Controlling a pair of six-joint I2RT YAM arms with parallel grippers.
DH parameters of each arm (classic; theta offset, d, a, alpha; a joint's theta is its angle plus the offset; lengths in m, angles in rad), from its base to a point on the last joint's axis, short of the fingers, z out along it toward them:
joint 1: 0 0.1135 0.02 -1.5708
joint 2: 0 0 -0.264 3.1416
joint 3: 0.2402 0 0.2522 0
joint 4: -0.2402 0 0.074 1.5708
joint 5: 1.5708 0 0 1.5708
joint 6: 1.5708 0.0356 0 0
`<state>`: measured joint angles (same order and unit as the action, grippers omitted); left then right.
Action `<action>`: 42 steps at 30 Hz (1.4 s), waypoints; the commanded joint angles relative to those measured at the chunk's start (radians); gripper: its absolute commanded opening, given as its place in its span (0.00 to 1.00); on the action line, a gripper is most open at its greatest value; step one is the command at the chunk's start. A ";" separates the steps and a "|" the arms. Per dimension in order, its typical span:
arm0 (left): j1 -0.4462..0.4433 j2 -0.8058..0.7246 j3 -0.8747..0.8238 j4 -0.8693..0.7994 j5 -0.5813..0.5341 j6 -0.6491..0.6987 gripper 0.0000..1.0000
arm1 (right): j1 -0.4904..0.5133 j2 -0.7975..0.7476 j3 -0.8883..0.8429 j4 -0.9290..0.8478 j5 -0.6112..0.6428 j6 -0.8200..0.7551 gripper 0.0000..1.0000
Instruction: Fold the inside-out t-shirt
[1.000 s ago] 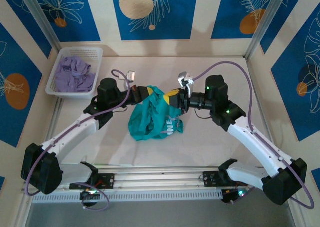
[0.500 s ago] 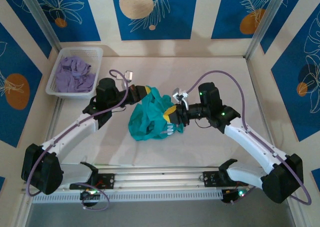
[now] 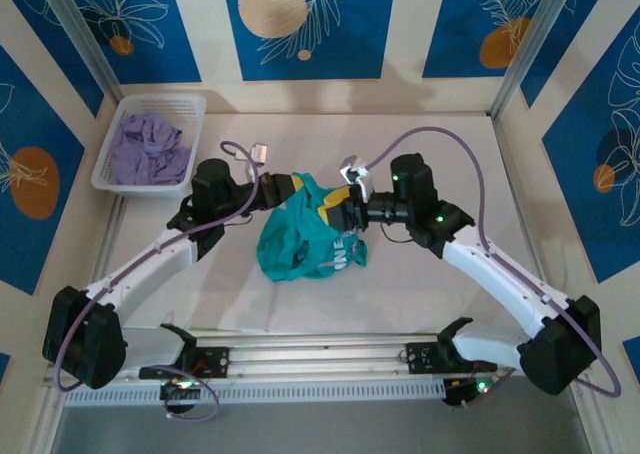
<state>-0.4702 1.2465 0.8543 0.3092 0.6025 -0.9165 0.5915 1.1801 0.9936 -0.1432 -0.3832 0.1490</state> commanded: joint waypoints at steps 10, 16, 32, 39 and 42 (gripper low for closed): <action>0.010 0.016 0.000 0.065 0.042 0.024 0.00 | 0.031 0.167 0.116 -0.054 0.179 -0.015 0.15; 0.011 -0.008 0.034 -0.154 -0.081 0.170 0.01 | -0.115 0.097 -0.007 0.213 -0.197 0.251 0.00; -0.040 -0.153 0.101 -0.461 -0.315 0.453 0.40 | -0.130 0.098 -0.070 0.408 -0.290 0.418 0.00; -0.097 -0.176 0.111 -0.418 -0.290 0.527 0.61 | -0.118 0.101 -0.071 0.392 -0.301 0.361 0.00; -0.102 -0.139 0.153 -0.470 -0.286 0.589 0.65 | -0.112 0.098 -0.050 0.326 -0.341 0.281 0.00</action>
<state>-0.5636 1.0828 0.9531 -0.1223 0.3164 -0.4126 0.4679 1.2930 0.9291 0.2249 -0.6647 0.5144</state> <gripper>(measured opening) 0.639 0.041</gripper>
